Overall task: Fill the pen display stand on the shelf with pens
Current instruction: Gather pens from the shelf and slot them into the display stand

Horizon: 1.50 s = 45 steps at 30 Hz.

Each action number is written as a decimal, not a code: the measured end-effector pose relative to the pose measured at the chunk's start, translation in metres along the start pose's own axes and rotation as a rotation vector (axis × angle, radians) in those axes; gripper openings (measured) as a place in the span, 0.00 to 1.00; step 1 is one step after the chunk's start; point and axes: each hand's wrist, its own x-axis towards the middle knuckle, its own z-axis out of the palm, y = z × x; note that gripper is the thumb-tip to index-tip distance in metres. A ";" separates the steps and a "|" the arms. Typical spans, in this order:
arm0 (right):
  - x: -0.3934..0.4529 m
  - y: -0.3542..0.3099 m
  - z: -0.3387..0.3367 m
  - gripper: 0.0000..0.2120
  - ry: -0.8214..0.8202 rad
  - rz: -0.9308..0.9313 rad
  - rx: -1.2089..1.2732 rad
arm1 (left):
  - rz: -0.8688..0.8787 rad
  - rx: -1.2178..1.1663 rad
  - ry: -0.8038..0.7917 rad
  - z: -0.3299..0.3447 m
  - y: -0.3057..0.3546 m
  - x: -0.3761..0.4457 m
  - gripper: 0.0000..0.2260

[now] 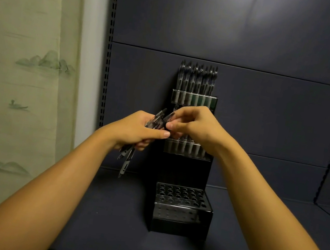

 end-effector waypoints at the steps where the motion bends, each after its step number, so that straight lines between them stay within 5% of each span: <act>1: 0.000 0.003 0.000 0.07 -0.007 0.000 0.034 | 0.005 -0.004 -0.002 0.002 0.002 0.001 0.09; 17: -0.004 0.015 -0.023 0.05 0.197 -0.013 0.626 | -0.071 -0.077 0.041 0.015 -0.018 0.002 0.10; 27: 0.024 0.000 -0.039 0.10 0.421 -0.048 0.073 | -0.079 -0.030 0.139 0.016 -0.028 0.000 0.10; 45: 0.032 0.021 -0.009 0.12 0.256 0.172 -0.250 | -0.045 -0.066 0.163 0.016 -0.027 -0.002 0.10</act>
